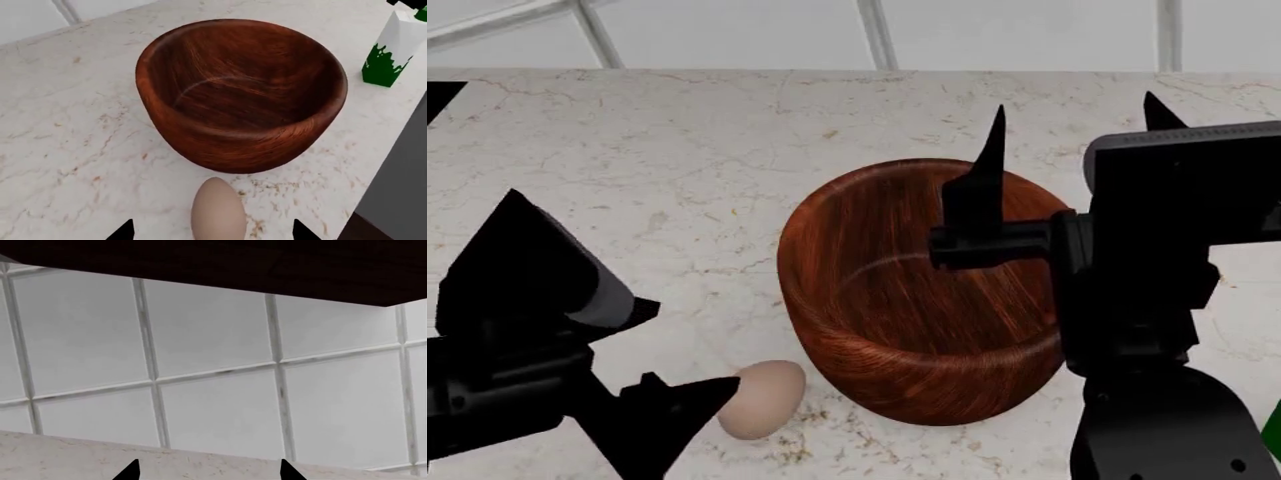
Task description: Place the eggs and milk next to the bowl.
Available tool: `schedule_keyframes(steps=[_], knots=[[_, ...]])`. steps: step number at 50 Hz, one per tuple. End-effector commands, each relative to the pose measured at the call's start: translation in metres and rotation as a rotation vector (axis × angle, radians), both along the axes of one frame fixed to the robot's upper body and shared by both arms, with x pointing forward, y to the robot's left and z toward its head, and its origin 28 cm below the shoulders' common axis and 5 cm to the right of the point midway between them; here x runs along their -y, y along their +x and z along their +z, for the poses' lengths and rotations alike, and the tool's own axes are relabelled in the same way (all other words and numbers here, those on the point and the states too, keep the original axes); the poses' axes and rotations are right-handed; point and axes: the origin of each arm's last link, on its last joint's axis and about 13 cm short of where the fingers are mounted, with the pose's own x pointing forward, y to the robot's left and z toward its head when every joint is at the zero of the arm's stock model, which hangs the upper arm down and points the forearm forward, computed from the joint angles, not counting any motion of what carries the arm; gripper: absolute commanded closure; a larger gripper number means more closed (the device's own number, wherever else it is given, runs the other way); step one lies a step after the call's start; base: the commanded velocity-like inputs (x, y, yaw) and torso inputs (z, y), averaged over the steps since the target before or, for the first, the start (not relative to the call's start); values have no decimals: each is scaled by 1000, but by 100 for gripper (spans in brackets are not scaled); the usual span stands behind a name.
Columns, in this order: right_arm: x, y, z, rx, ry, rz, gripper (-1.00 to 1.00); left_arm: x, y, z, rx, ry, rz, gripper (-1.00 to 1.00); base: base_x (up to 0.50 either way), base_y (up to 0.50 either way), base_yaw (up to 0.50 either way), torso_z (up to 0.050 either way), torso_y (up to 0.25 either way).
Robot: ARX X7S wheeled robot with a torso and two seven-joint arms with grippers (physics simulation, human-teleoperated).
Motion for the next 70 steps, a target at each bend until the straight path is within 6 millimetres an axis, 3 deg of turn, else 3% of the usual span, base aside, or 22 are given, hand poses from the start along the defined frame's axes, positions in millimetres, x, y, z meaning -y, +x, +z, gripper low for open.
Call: schedule_keyframes(steps=[1,14,37,51,70], knots=[[0,2,2,-1,0,2,-100,-12,-18,13,78,-28,117,-100,0,0,0,0,0],[-2,3,-2,-1,11,14,-100,-18,-41,21,165,-16,295,-100,0,0,0,0,0],[-3,6,-5,-8,11,22,-100,-37,-60,16,183,61,529,-100,0,0,0,0,0],[-4,6,-2,-4,8,28,-100,-68,-63,9,154,77,699,-100,0,0,0,0,0],[-5,5,-3,-4,11,40,-100,-89,-75,-1,112,49,835,-100,0,0,0,0,0]])
